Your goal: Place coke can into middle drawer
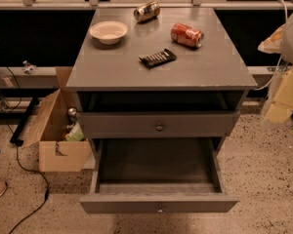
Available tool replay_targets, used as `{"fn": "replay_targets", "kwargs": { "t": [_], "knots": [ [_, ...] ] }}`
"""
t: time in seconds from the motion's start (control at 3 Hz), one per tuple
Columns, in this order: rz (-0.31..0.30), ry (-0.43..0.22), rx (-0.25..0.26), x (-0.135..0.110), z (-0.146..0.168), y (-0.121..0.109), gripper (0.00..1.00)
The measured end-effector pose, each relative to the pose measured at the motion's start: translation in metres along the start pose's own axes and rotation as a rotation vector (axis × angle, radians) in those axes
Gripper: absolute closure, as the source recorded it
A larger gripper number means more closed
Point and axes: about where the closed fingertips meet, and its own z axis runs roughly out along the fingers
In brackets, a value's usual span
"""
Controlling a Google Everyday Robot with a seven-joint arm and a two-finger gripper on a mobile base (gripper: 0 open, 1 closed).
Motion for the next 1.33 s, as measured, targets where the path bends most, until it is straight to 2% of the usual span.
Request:
{"fn": "replay_targets", "kwargs": {
  "t": [0.33,0.67,1.0,1.33],
  "knots": [
    [0.000,0.000,0.000,0.000,0.000,0.000,0.00],
    [0.072,-0.066,0.030,-0.006,0.014,-0.031,0.00],
    [0.178,-0.176,0.069,-0.017,0.042,-0.092,0.00],
    [0.341,-0.319,0.127,-0.022,0.070,-0.156,0.00]
  ]
}}
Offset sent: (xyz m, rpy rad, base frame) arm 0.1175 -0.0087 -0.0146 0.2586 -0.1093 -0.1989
